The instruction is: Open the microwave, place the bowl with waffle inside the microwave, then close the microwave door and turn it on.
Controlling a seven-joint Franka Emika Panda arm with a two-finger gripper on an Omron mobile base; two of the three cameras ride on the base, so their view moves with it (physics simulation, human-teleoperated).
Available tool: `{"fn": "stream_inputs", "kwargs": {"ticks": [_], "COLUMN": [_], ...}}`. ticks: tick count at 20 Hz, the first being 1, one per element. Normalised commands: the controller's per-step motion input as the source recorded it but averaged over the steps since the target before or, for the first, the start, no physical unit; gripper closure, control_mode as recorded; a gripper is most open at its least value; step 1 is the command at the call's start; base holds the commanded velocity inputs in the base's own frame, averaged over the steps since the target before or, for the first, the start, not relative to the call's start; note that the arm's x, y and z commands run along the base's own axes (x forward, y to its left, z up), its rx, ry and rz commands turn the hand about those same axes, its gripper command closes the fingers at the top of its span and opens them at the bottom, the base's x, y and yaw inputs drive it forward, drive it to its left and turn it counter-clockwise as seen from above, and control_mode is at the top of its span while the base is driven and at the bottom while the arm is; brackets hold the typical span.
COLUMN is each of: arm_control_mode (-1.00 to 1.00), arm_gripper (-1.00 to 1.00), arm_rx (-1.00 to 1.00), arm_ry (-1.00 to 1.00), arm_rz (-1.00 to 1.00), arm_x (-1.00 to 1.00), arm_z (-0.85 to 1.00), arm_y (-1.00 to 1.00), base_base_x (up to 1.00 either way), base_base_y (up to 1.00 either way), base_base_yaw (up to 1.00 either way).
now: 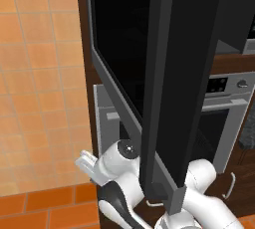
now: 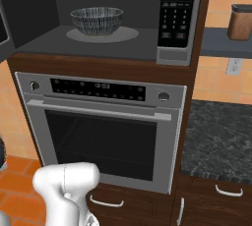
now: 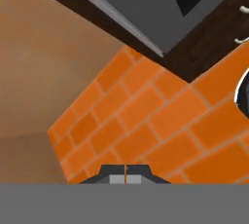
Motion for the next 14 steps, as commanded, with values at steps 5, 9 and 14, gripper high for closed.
{"fn": "stream_inputs", "kwargs": {"ticks": [5, 9, 14], "arm_control_mode": [-1.00, -1.00, -1.00], "arm_gripper": [1.00, 1.00, 1.00], "arm_rx": [-0.24, -0.26, -0.31], "arm_ry": [-0.42, -0.45, -0.41], "arm_rz": [0.00, 0.00, -0.03], "arm_x": [0.00, 0.00, -0.04], "arm_z": [-0.17, -0.03, 0.12], "arm_y": [0.33, 0.45, 0.66], "base_base_x": [0.00, 0.00, 0.00], "base_base_y": [0.00, 0.00, 0.00], "base_base_yaw": [0.00, 0.00, 0.00]}}
